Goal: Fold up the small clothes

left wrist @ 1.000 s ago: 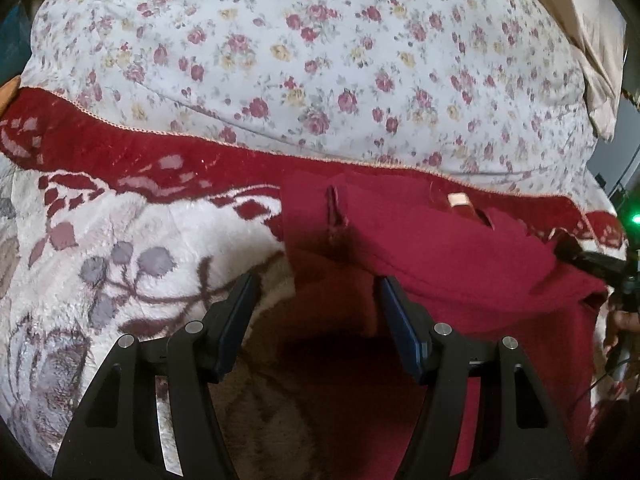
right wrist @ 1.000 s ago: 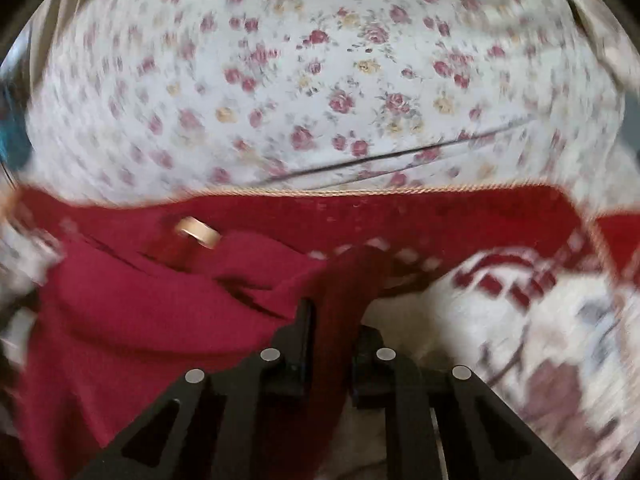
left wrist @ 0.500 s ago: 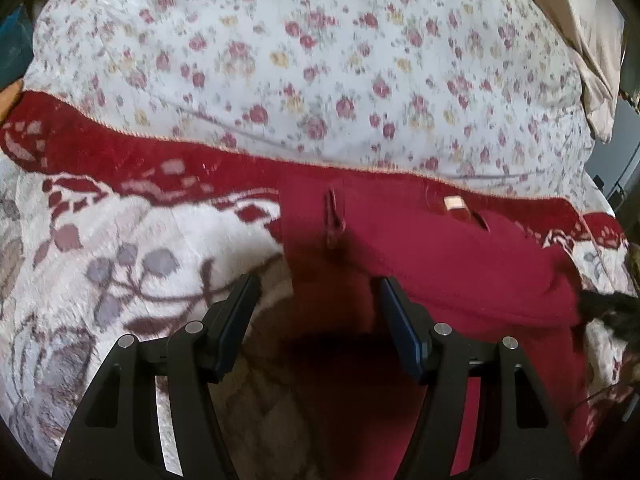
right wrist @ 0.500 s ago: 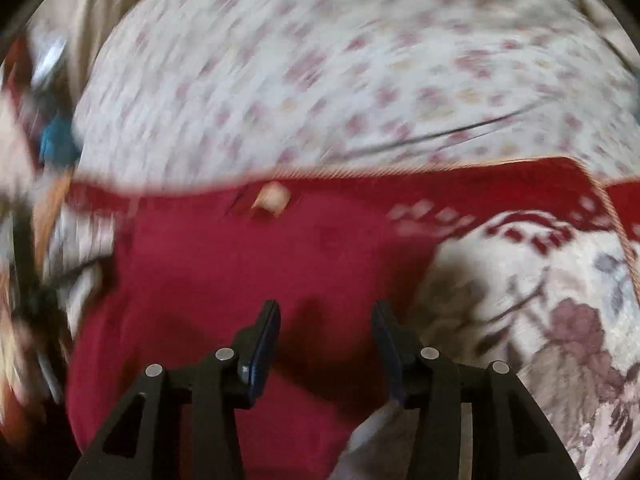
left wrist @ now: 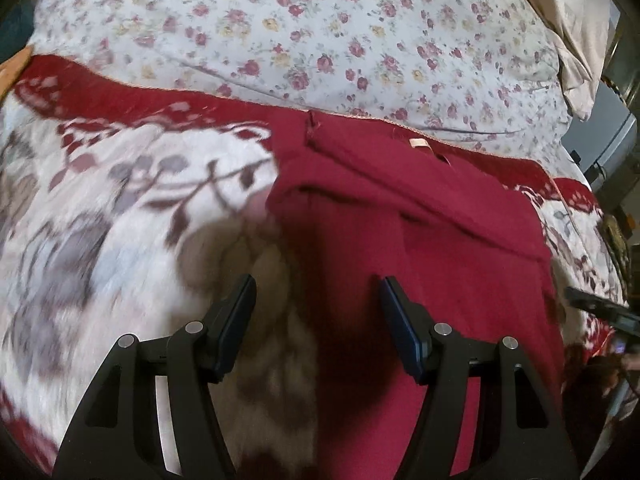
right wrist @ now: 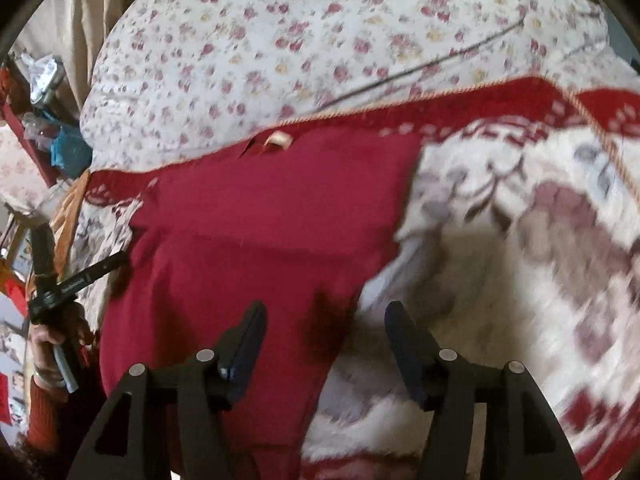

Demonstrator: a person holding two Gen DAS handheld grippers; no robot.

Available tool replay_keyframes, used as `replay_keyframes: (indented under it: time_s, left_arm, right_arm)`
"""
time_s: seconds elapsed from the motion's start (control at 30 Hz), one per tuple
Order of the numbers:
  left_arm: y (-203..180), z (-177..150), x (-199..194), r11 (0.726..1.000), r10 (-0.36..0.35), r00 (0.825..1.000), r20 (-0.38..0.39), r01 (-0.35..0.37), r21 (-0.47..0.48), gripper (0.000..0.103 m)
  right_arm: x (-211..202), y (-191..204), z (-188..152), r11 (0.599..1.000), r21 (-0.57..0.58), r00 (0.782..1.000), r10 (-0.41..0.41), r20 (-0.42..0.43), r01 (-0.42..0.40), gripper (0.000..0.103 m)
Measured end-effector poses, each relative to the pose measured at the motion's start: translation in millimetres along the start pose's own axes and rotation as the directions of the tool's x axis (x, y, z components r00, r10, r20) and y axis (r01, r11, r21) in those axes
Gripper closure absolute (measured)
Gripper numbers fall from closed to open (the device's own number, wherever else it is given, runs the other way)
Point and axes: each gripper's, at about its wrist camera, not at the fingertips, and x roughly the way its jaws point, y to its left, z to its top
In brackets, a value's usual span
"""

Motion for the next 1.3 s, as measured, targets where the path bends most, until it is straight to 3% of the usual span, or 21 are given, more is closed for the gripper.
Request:
replay_keyframes:
  time_s: [0.03, 0.1, 0.13, 0.17, 0.27, 0.37, 0.43, 0.47, 0.53, 0.6, 0.63, 0.73, 0.83, 0.93, 1.0, 1.1, 1.23, 1.3]
  left_arm:
    - [1.7, -8.2, -4.3, 1.000, 0.000, 1.000, -0.002, 0.000, -0.014, 0.039]
    - [4.5, -24.7, -10.0, 0.999, -0.004, 1.000, -0.017, 0.004, -0.038, 0.039]
    - [4.9, -33.5, -13.3, 0.999, -0.007, 1.000, -0.024, 0.006, -0.043, 0.039]
    - [4.5, -42.1, -17.8, 0.999, -0.008, 1.000, -0.023, 0.007, -0.041, 0.039]
    - [2.2, -62.4, -30.0, 1.000, 0.005, 1.000, -0.010, -0.005, -0.021, 0.039]
    - [-0.6, -73.8, -35.4, 1.000, 0.005, 1.000, -0.010, -0.005, -0.015, 0.039]
    - [-2.7, -76.3, -36.6, 1.000, 0.014, 1.000, -0.012, -0.014, 0.002, 0.039]
    - [-4.5, -77.5, -37.4, 1.000, 0.019, 1.000, -0.012, -0.019, 0.007, 0.039]
    - [-3.6, -82.5, -41.0, 1.000, 0.013, 1.000, -0.009, -0.013, -0.001, 0.039]
    - [-3.0, -88.3, -43.5, 1.000, 0.013, 1.000, -0.014, -0.013, -0.008, 0.039]
    - [-3.8, -91.5, -45.3, 1.000, 0.015, 1.000, -0.014, -0.015, -0.005, 0.039]
    - [-7.4, -102.6, -51.6, 1.000, 0.005, 1.000, -0.024, -0.005, 0.012, 0.039]
    - [-9.7, -116.6, -57.5, 0.999, -0.009, 0.999, -0.038, 0.010, 0.035, 0.039]
    - [-7.0, -129.6, -63.1, 0.999, -0.042, 0.998, -0.050, 0.044, 0.031, 0.039]
    - [-3.8, -134.5, -65.9, 0.998, -0.065, 0.996, -0.055, 0.066, 0.005, 0.039]
    - [-1.4, -141.3, -70.3, 0.994, -0.104, 0.992, -0.067, 0.101, -0.042, 0.039]
    - [-6.5, -153.3, -73.4, 0.989, -0.144, 0.983, -0.112, 0.139, -0.055, 0.039]
    - [-12.2, -159.3, -70.8, 0.992, -0.129, 0.980, -0.149, 0.126, -0.026, 0.039]
  right_arm:
    - [11.4, 2.2, -5.9, 1.000, 0.013, 1.000, 0.022, -0.007, -0.022, 0.044]
    - [31.0, 3.0, -12.5, 0.999, 0.028, 1.000, 0.026, -0.008, -0.026, 0.059]
    - [33.6, 4.0, -13.6, 1.000, 0.003, 1.000, -0.017, 0.018, 0.016, 0.071]
    - [32.7, 6.2, -12.3, 0.999, -0.024, 0.998, -0.048, 0.033, 0.049, 0.091]
    - [10.6, -3.5, -10.5, 0.997, -0.036, 0.994, -0.062, 0.085, 0.065, 0.096]
    - [-7.5, -17.0, -7.9, 0.966, -0.056, 0.957, -0.242, 0.162, 0.254, 0.103]
    - [-8.4, -34.1, -8.4, 0.993, 0.028, 0.987, -0.117, 0.111, 0.114, 0.103]
    - [-11.3, -35.1, -10.4, 0.997, 0.043, 0.993, -0.061, 0.100, 0.057, 0.103]
    - [-27.2, -24.7, -17.7, 1.000, -0.002, 0.992, -0.023, 0.123, 0.023, 0.103]
    - [-37.8, -7.8, -24.9, 0.999, -0.053, 0.994, 0.013, 0.111, -0.007, 0.099]
    - [-43.9, 4.1, -30.6, 0.995, -0.078, 0.994, 0.072, 0.076, -0.066, 0.091]
    - [-48.8, 31.7, -54.9, 0.980, -0.140, 0.990, 0.139, -0.030, -0.141, 0.037]
    - [-45.8, 47.2, -89.8, 0.962, -0.260, 0.987, 0.041, -0.153, -0.080, 0.036]
    - [-39.3, 35.4, -120.1, 0.966, -0.251, 0.966, 0.000, -0.259, -0.067, 0.036]
    - [-39.3, 24.8, -130.2, 0.975, -0.209, 0.966, 0.019, -0.257, -0.074, 0.036]
    - [-35.0, 15.9, -136.1, 0.982, -0.126, 0.966, 0.108, -0.235, -0.140, 0.035]
    - [-16.9, 24.5, -138.3, 0.975, -0.123, 0.957, 0.151, -0.248, -0.186, 0.035]
    - [-9.6, 26.9, -136.4, 0.973, -0.138, 0.958, 0.148, -0.246, -0.186, 0.036]
